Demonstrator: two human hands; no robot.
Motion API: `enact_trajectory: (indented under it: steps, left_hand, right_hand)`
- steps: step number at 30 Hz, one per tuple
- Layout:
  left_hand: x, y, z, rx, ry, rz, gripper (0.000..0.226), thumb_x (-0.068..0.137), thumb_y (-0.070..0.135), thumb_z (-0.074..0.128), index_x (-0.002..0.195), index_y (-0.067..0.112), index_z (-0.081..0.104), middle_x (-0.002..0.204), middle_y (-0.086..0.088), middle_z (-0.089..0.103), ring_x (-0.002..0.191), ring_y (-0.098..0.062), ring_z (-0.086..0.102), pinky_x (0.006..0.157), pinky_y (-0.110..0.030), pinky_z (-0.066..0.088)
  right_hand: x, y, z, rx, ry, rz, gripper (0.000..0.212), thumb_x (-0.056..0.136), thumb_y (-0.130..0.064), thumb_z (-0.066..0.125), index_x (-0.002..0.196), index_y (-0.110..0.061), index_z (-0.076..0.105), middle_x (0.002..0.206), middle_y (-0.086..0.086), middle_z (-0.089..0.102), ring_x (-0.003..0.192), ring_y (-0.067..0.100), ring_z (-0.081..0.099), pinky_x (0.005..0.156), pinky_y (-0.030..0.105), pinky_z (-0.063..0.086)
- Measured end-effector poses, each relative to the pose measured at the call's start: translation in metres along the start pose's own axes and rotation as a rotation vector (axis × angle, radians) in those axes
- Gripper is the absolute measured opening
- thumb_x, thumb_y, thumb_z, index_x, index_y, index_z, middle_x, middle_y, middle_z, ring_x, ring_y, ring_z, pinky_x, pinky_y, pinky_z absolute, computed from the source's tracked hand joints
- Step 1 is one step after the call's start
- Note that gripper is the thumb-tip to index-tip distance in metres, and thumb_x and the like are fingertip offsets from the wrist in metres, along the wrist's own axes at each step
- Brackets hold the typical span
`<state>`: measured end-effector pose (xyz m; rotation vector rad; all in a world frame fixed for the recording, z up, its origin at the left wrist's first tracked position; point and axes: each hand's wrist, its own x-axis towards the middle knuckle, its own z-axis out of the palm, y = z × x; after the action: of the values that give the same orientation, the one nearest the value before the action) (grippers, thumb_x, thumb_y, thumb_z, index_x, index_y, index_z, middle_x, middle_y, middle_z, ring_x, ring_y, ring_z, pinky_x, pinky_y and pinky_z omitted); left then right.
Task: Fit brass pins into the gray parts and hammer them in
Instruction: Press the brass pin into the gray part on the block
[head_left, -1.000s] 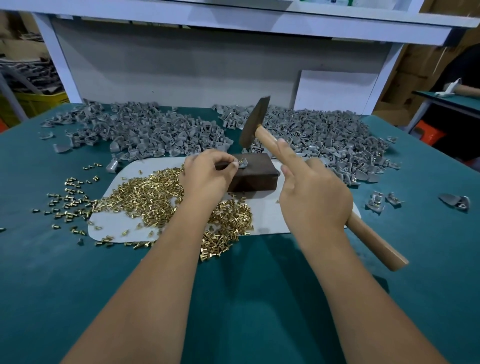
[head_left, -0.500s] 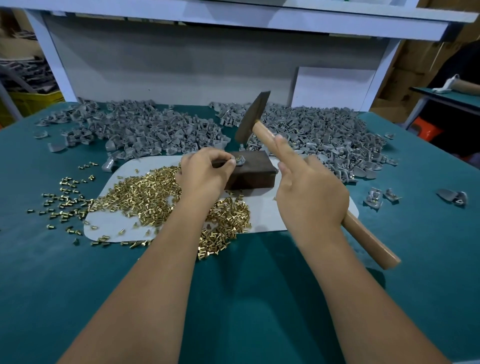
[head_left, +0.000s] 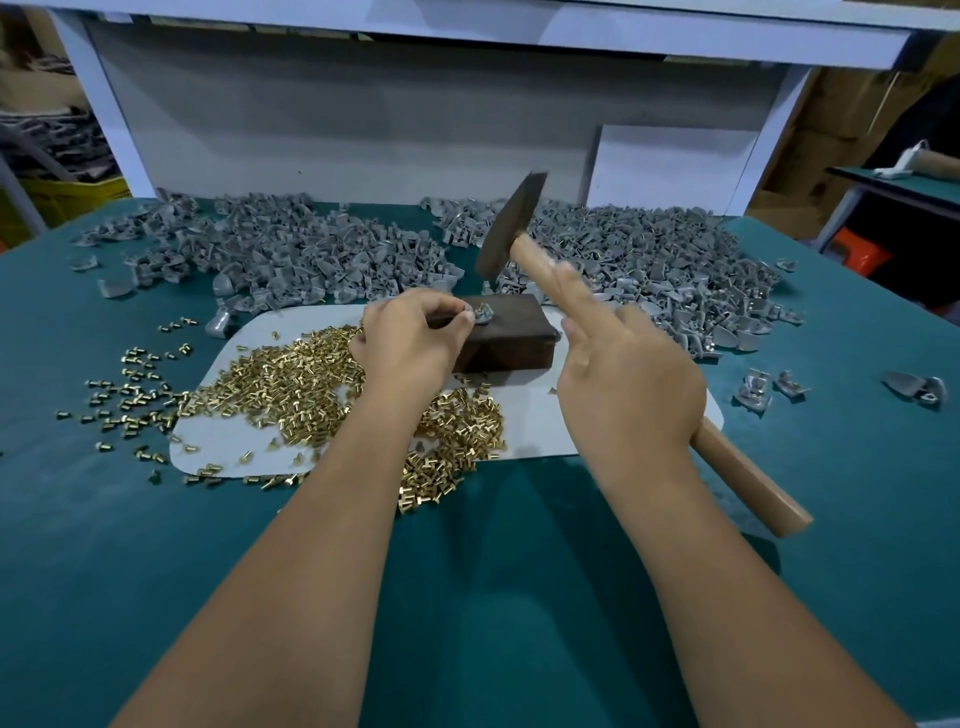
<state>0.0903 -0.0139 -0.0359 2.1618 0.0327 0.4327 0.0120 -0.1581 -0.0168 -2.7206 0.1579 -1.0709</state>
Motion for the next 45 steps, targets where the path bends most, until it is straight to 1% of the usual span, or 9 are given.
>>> enact_trajectory:
  steps: [12, 15, 18, 25, 29, 31, 35, 39, 45]
  left_hand:
    - [0.001, -0.002, 0.001, -0.001, -0.007, -0.004, 0.025, 0.09, 0.044, 0.066, 0.066, 0.046, 0.059, 0.092, 0.028, 0.056, 0.126, -0.019, 0.044, 0.092, -0.04, 0.025]
    - [0.004, -0.004, -0.001, -0.054, -0.039, -0.007, 0.024, 0.09, 0.041, 0.066, 0.067, 0.047, 0.06, 0.097, 0.029, 0.056, 0.129, -0.019, 0.039, 0.1, -0.042, 0.027]
    - [0.007, -0.006, -0.003, -0.169, -0.105, -0.041, 0.023, 0.089, 0.036, 0.068, 0.068, 0.043, 0.065, 0.101, 0.032, 0.058, 0.128, -0.021, 0.043, 0.109, -0.049, 0.032]
    - [0.006, -0.006, -0.003, -0.192, -0.131, -0.025, 0.019, 0.088, 0.036, 0.07, 0.07, 0.041, 0.068, 0.101, 0.035, 0.055, 0.129, -0.023, 0.043, 0.11, -0.051, 0.033]
    - [0.002, -0.005, -0.003, -0.105, -0.093, 0.025, 0.018, 0.087, 0.039, 0.071, 0.071, 0.045, 0.064, 0.092, 0.037, 0.048, 0.129, -0.021, 0.039, 0.109, -0.05, 0.033]
    - [0.002, -0.004, -0.002, -0.09, -0.084, 0.029, 0.019, 0.087, 0.039, 0.071, 0.071, 0.046, 0.063, 0.091, 0.037, 0.047, 0.13, -0.021, 0.036, 0.109, -0.05, 0.032]
    - [0.004, -0.003, -0.001, -0.038, -0.061, 0.035, 0.023, 0.087, 0.042, 0.07, 0.068, 0.048, 0.058, 0.091, 0.035, 0.051, 0.131, -0.018, 0.03, 0.098, -0.036, 0.022]
    - [0.005, -0.003, 0.0, -0.015, -0.032, 0.043, 0.021, 0.087, 0.043, 0.069, 0.069, 0.048, 0.059, 0.105, 0.025, 0.06, 0.131, -0.016, 0.029, 0.092, -0.034, 0.015]
    - [0.007, -0.004, 0.005, -0.02, 0.017, 0.068, 0.026, 0.086, 0.041, 0.071, 0.066, 0.05, 0.057, 0.088, 0.031, 0.054, 0.128, -0.015, 0.031, 0.096, -0.035, 0.017]
  right_hand:
    - [0.006, 0.007, 0.002, -0.006, -0.118, 0.072, 0.047, 0.099, -0.028, 0.042, 0.14, -0.049, 0.034, 0.081, -0.002, 0.045, 0.059, 0.02, 0.04, 0.049, 0.028, 0.025]
    - [0.013, 0.017, 0.001, -0.017, -0.03, 0.155, 0.045, 0.1, -0.027, 0.042, 0.14, -0.046, 0.036, 0.079, 0.0, 0.041, 0.049, 0.012, 0.03, 0.045, 0.023, 0.015]
    - [0.022, 0.032, 0.007, -0.038, -0.102, 0.233, 0.04, 0.099, -0.024, 0.043, 0.136, -0.041, 0.043, 0.081, 0.001, 0.043, 0.05, 0.016, 0.031, 0.045, 0.024, 0.015]
    - [0.022, 0.052, 0.013, 0.001, -0.366, 0.372, 0.033, 0.093, -0.019, 0.045, 0.117, -0.033, 0.061, 0.077, 0.001, 0.053, 0.071, 0.028, 0.048, 0.059, 0.03, 0.035]
    - [0.028, 0.04, 0.017, -0.148, -0.221, 0.219, 0.027, 0.091, -0.028, 0.053, 0.115, -0.028, 0.068, 0.107, 0.011, 0.053, 0.102, 0.033, 0.045, 0.084, 0.039, 0.038]
    - [0.036, 0.024, 0.021, 0.065, -0.15, 0.131, 0.025, 0.091, -0.031, 0.057, 0.112, -0.026, 0.069, 0.107, 0.006, 0.053, 0.102, 0.026, 0.045, 0.088, 0.038, 0.037]
    - [0.055, -0.009, 0.035, 0.468, -0.343, 0.014, 0.021, 0.09, -0.023, 0.061, 0.108, -0.019, 0.072, 0.104, -0.002, 0.067, 0.092, 0.012, 0.057, 0.083, 0.027, 0.043]
    - [0.062, -0.019, 0.052, 0.456, -0.413, 0.003, 0.009, 0.087, -0.021, 0.066, 0.088, -0.023, 0.074, 0.089, -0.005, 0.071, 0.086, 0.014, 0.061, 0.081, 0.033, 0.05]
    - [0.067, -0.023, 0.056, 0.537, -0.407, 0.172, 0.026, 0.081, -0.019, 0.072, 0.061, -0.032, 0.061, 0.068, -0.013, 0.063, 0.076, 0.012, 0.062, 0.068, 0.027, 0.048]
